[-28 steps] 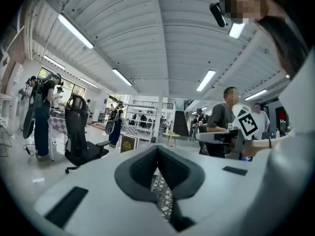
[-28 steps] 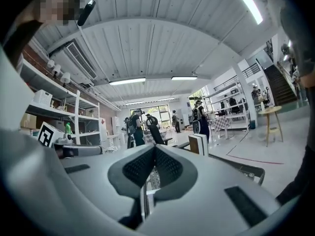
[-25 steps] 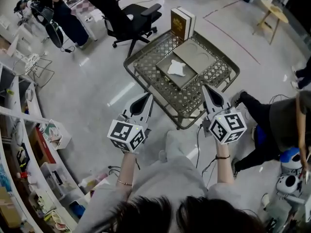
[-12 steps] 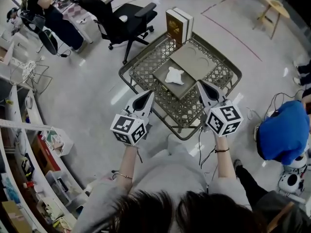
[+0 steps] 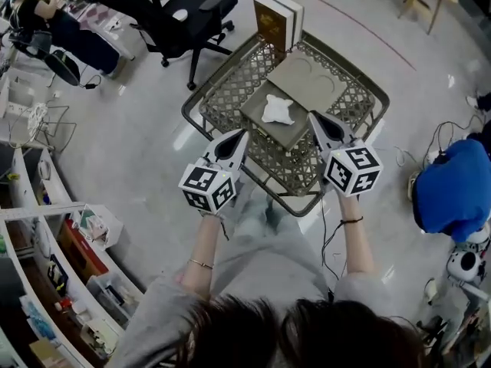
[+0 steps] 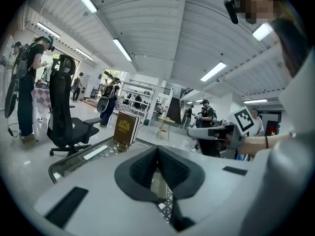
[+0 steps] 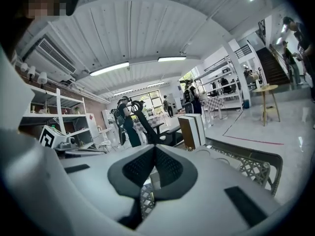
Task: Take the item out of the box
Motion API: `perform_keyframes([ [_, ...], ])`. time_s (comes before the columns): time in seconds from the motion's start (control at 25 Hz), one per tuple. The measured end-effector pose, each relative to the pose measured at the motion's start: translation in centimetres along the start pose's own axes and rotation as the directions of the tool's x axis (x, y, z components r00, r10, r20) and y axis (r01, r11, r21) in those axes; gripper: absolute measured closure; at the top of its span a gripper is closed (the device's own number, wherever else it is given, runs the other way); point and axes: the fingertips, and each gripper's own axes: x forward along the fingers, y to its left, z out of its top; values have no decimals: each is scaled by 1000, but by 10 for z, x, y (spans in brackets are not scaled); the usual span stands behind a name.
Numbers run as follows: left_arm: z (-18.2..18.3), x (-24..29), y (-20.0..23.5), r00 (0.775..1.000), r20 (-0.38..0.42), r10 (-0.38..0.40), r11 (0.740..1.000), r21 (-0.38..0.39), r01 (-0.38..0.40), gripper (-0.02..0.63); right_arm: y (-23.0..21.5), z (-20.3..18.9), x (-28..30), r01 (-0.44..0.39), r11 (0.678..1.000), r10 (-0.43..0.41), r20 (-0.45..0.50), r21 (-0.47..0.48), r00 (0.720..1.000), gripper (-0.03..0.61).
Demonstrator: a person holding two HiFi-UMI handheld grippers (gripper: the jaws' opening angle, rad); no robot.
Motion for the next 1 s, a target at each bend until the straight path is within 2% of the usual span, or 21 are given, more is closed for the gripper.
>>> perform_keyframes([
  [0.24, -21, 28, 28, 995, -78, -64, 997, -39, 61, 597, -15, -23, 36, 57, 997, -55, -51, 55, 997, 558],
  [0.6, -48, 62, 53, 976, -162, -147, 988, -77, 136, 597, -37, -62, 78, 116, 984, -95, -149, 138, 984, 557],
  [1.0, -72, 89, 75, 965, -227, -135, 987, -117, 110, 597, -66, -110, 111, 154, 967, -85, -310, 205, 947, 554],
])
